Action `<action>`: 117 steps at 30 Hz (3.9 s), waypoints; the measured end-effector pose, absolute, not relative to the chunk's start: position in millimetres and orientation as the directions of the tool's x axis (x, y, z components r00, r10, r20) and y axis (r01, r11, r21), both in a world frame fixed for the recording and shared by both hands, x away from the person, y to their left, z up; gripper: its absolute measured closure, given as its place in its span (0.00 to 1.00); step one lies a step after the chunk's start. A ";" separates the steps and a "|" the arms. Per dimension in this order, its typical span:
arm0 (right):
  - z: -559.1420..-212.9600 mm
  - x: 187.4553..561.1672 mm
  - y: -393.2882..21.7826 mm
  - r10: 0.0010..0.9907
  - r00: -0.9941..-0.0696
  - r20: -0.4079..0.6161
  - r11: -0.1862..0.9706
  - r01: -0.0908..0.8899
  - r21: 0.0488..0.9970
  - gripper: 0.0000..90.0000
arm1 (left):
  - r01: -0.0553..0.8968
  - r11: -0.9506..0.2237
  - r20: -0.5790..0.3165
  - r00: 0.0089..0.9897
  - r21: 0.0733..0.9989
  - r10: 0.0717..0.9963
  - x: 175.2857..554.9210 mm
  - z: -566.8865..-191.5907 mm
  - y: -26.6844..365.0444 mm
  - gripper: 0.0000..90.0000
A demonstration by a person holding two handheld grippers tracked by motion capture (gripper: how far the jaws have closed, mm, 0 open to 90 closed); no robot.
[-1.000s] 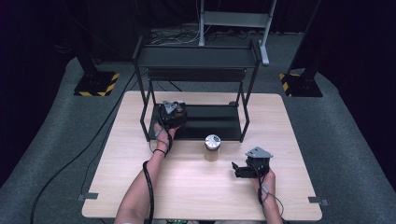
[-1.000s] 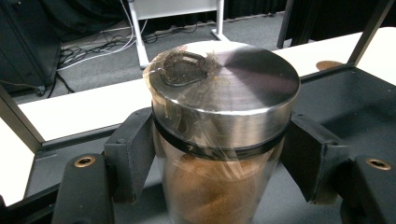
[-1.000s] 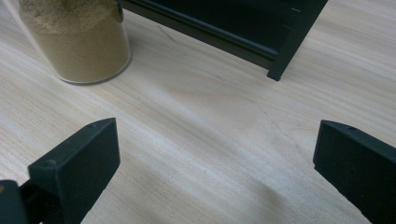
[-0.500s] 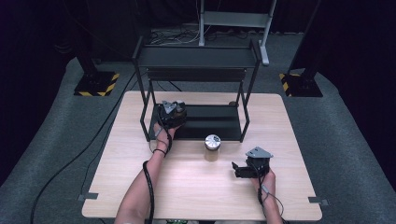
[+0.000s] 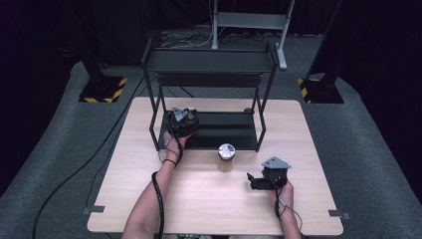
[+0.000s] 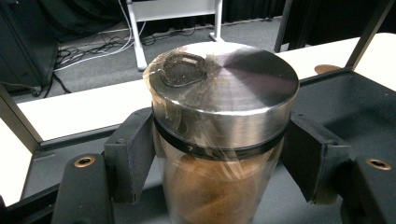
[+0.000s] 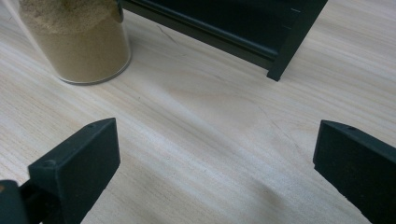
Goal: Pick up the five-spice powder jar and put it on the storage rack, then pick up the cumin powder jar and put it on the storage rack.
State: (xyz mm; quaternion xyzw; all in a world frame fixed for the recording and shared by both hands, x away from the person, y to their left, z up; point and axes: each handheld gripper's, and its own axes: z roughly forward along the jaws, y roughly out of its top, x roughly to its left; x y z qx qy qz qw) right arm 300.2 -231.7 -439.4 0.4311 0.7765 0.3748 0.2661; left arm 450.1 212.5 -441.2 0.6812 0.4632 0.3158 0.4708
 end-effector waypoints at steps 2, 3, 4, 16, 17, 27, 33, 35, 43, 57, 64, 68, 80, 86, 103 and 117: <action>-439.3 300.4 -231.5 0.869 -0.487 -0.090 0.348 0.471 0.811 0.00 | 0.332 -0.130 -0.004 0.372 0.934 0.928 449.3 -440.8 212.4 0.34; -439.3 300.4 -231.5 0.869 -0.487 -0.090 0.348 0.471 0.810 0.00 | 0.332 -0.131 -0.002 0.372 0.934 0.928 448.8 -440.6 212.5 0.34; -439.3 300.3 -231.5 0.869 -0.487 -0.090 0.348 0.471 0.811 0.00 | 0.333 -0.131 -0.003 0.373 0.934 0.928 448.4 -439.8 212.8 0.34; -439.3 300.3 -231.7 0.868 -0.488 -0.089 0.348 0.471 0.811 0.00 | 0.385 -0.158 -0.011 0.404 0.909 0.915 444.3 -420.4 219.6 0.12; -439.3 300.4 -231.6 0.868 -0.488 -0.088 0.348 0.471 0.810 0.00 | 0.393 -0.157 -0.018 0.407 0.906 0.913 443.2 -419.6 221.0 0.10; -439.2 300.7 -231.0 0.868 -0.489 -0.091 0.351 0.472 0.809 0.00 | 0.429 -0.197 -0.020 0.450 0.881 0.893 423.2 -419.4 231.7 0.04; -439.2 301.0 -230.7 0.867 -0.490 -0.091 0.352 0.472 0.808 0.00 | 0.431 -0.226 -0.009 0.479 0.874 0.878 407.7 -422.8 236.0 0.03; -439.1 301.4 -230.3 0.866 -0.491 -0.093 0.355 0.473 0.806 0.00 | 0.430 -0.240 -0.002 0.491 0.870 0.871 403.5 -423.0 237.3 0.03; -439.1 301.7 -230.2 0.867 -0.490 -0.093 0.355 0.475 0.805 0.00 | 0.431 -0.288 0.021 0.526 0.855 0.850 388.5 -423.7 241.5 0.02; -439.1 302.0 -229.3 0.864 -0.493 -0.096 0.360 0.475 0.803 0.00 | 0.460 -0.328 0.028 0.546 0.825 0.837 362.6 -437.2 245.7 0.02; -439.2 302.0 -229.1 0.864 -0.494 -0.097 0.362 0.474 0.803 0.00 | 0.484 -0.359 0.029 0.564 0.798 0.825 348.8 -439.7 246.7 0.00; -439.2 301.9 -228.9 0.864 -0.494 -0.099 0.363 0.473 0.803 0.00 | 0.497 -0.367 0.024 0.568 0.786 0.823 341.1 -440.7 250.0 0.00; -439.2 301.7 -228.1 0.864 -0.494 -0.101 0.364 0.474 0.802 0.00 | 0.493 -0.369 0.034 0.565 0.788 0.825 324.6 -442.6 255.9 0.00; -439.4 301.3 -227.5 0.862 -0.495 -0.106 0.369 0.469 0.802 0.00 | 0.504 -0.363 0.019 0.564 0.784 0.825 323.4 -442.1 257.9 0.00; -439.2 302.3 -225.6 0.860 -0.498 -0.112 0.378 0.474 0.795 0.00 | 0.540 -0.375 -0.004 0.574 0.754 0.819 334.2 -438.5 258.5 0.00; -434.1 302.6 -233.5 0.854 -0.513 -0.084 0.369 0.484 0.794 0.00 | 0.545 -0.385 0.019 0.560 0.745 0.828 333.2 -437.4 252.6 0.01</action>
